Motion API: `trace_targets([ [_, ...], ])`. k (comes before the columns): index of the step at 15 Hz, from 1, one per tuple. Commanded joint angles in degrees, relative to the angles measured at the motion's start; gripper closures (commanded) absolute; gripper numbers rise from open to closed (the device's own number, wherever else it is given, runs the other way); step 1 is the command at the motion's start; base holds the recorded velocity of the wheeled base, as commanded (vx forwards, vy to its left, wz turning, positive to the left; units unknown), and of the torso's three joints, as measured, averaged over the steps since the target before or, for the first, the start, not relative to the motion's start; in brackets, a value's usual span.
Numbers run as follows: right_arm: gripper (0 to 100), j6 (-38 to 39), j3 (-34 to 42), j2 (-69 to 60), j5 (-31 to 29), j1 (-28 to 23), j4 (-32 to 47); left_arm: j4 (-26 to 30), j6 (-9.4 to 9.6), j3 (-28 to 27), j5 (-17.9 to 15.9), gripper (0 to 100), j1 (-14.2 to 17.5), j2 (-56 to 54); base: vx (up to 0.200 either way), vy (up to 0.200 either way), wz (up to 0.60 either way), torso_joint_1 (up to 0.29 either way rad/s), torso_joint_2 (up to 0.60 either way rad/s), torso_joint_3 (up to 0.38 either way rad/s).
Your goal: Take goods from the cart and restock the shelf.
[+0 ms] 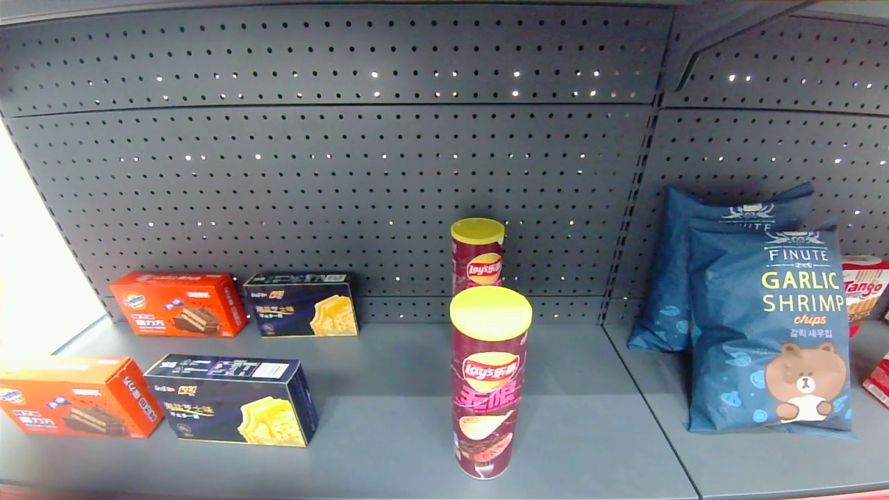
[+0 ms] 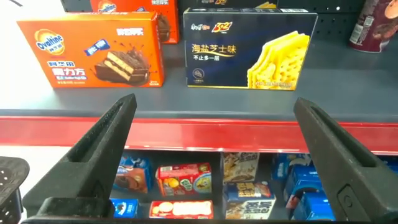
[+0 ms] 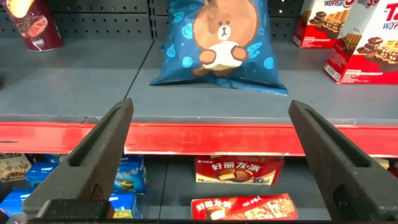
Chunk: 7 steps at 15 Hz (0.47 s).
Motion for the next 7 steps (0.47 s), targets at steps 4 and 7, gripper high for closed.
trace_targets([
  [4,0,0.1,0.0,0.1,0.0,0.0,0.0,0.0,-0.04,-0.1,0.0,0,0.0,-0.1,0.0,0.0,0.0,0.0,0.0,0.0],
  [7,0,0.1,0.0,0.1,0.0,0.0,0.0,0.0,-0.04,0.0,0.0,0,0.0,-0.1,0.0,0.0,0.0,0.0,0.0,0.0],
])
